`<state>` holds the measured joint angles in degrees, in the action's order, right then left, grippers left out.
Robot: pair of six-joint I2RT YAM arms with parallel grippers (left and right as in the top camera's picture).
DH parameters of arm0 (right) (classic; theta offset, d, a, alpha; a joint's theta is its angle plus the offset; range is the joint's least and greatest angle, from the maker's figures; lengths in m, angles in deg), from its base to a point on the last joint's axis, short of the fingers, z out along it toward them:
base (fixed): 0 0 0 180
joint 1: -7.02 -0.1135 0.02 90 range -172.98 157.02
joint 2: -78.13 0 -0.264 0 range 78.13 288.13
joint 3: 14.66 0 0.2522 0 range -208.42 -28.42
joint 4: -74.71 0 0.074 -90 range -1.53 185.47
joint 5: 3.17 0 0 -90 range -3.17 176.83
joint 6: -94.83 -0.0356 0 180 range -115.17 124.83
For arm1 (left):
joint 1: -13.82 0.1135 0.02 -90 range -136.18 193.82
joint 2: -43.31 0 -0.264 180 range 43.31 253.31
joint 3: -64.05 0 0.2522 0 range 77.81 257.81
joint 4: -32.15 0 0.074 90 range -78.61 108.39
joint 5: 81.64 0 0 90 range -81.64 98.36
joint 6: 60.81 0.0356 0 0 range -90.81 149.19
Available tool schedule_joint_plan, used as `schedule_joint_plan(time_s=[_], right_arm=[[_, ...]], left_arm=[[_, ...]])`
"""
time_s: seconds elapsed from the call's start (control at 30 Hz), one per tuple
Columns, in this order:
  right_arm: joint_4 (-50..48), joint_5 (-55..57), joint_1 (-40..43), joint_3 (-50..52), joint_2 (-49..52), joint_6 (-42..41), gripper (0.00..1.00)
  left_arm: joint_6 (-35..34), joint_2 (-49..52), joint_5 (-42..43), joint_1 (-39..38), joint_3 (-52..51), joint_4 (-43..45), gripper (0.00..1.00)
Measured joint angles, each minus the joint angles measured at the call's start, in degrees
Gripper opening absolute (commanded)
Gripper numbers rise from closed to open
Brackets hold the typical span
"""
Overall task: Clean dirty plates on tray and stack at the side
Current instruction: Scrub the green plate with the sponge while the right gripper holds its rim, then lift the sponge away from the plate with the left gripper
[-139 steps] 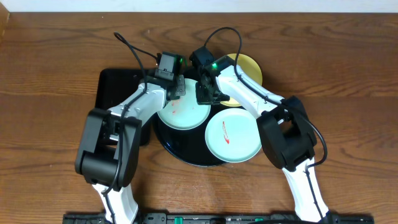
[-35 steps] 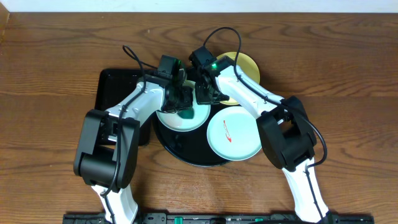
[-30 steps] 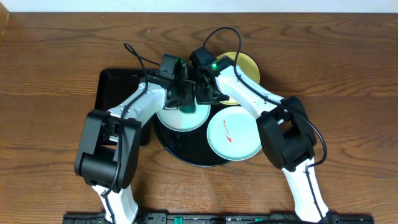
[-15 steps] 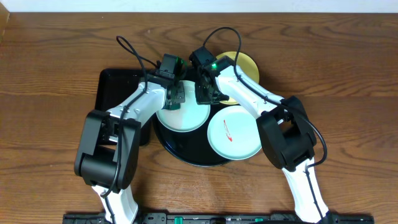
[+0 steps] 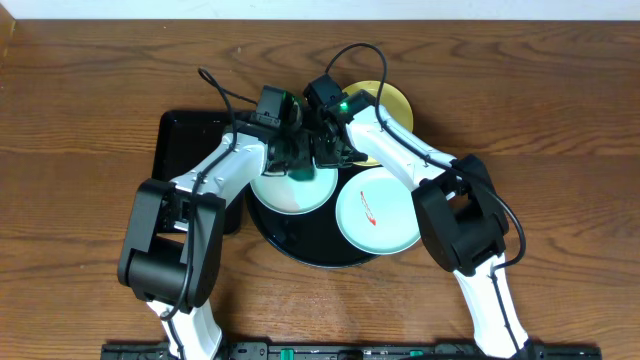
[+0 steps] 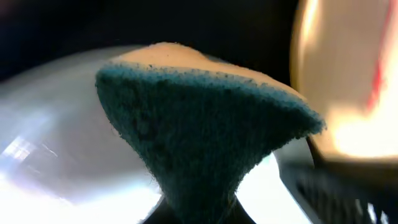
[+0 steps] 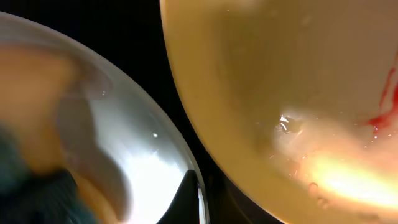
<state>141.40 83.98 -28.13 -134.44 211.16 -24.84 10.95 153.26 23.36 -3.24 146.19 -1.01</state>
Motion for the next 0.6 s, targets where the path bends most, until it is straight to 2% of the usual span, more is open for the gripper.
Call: schedule_joint_plan(time_s=[0.2, 0.3, 0.43, 0.6], right_arm=[[-0.02, -0.02, 0.0, 0.0, 0.0, 0.0, 0.01], [0.0, -0.02, 0.0, 0.0, 0.0, 0.0, 0.01], [-0.02, -0.02, 0.0, 0.0, 0.0, 0.0, 0.01], [0.0, -0.07, 0.02, 0.0, 0.0, 0.44, 0.01]], left_arm=[[-0.02, 0.0, -15.76, 0.02, -0.02, 5.55, 0.08], [0.24, -0.02, -21.46, 0.09, 0.15, 4.11, 0.08], [0.48, -0.9, -24.33, 0.44, 3.19, -7.02, 0.08], [0.92, -8.31, -18.73, 3.3, 11.28, -21.16, 0.08]])
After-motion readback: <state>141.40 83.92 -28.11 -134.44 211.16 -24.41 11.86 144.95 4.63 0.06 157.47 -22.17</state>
